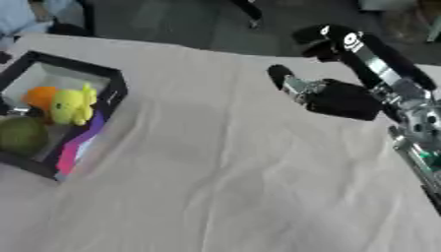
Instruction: Pick up the objects with one hand, pass them to the other hand, and then place them into the box on the other side of the table.
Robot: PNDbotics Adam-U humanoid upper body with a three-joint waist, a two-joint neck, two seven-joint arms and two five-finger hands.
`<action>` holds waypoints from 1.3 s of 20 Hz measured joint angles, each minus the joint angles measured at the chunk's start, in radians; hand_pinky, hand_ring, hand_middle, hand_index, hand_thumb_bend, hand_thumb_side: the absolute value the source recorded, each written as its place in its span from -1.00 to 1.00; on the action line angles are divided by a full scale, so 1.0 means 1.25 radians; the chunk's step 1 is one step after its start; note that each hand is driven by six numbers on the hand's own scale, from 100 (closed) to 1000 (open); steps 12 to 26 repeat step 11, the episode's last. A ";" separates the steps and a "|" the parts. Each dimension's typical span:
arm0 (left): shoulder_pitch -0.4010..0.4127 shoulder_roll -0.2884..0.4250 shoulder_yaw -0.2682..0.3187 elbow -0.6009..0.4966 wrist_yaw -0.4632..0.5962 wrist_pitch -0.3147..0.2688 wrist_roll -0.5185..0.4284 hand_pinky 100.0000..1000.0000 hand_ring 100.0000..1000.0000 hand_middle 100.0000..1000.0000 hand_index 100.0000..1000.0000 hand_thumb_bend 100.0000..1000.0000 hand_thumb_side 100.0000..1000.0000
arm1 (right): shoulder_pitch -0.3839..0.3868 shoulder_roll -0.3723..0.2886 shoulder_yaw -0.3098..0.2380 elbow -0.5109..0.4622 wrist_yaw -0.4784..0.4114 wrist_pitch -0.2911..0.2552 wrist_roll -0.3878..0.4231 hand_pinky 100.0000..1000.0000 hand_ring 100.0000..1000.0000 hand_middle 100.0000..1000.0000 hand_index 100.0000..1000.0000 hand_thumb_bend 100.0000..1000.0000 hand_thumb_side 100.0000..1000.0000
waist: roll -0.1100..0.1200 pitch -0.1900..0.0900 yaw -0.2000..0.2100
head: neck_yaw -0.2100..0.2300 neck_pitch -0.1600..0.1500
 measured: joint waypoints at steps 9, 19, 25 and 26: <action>0.008 -0.005 0.044 -0.042 -0.003 0.012 0.055 0.59 0.39 0.28 0.37 0.66 -0.20 | 0.010 -0.003 -0.017 0.000 -0.016 -0.005 -0.032 0.72 0.58 0.57 0.63 -0.55 -0.14 | 0.000 0.000 0.000 | -0.028 0.007; 0.025 -0.024 0.077 -0.106 0.064 0.010 0.133 0.59 0.36 0.32 0.38 0.43 -0.08 | 0.020 -0.001 -0.033 0.000 -0.024 -0.009 -0.056 0.73 0.60 0.58 0.65 -0.78 -0.06 | 0.000 0.000 0.001 | -0.064 0.012; 0.025 -0.024 0.077 -0.106 0.064 0.010 0.133 0.59 0.36 0.32 0.38 0.43 -0.08 | 0.020 -0.001 -0.033 0.000 -0.024 -0.009 -0.056 0.73 0.60 0.58 0.65 -0.78 -0.06 | 0.000 0.000 0.001 | -0.064 0.012; 0.025 -0.024 0.077 -0.106 0.064 0.010 0.133 0.59 0.36 0.32 0.38 0.43 -0.08 | 0.020 -0.001 -0.033 0.000 -0.024 -0.009 -0.056 0.73 0.60 0.58 0.65 -0.78 -0.06 | 0.000 0.000 0.001 | -0.064 0.012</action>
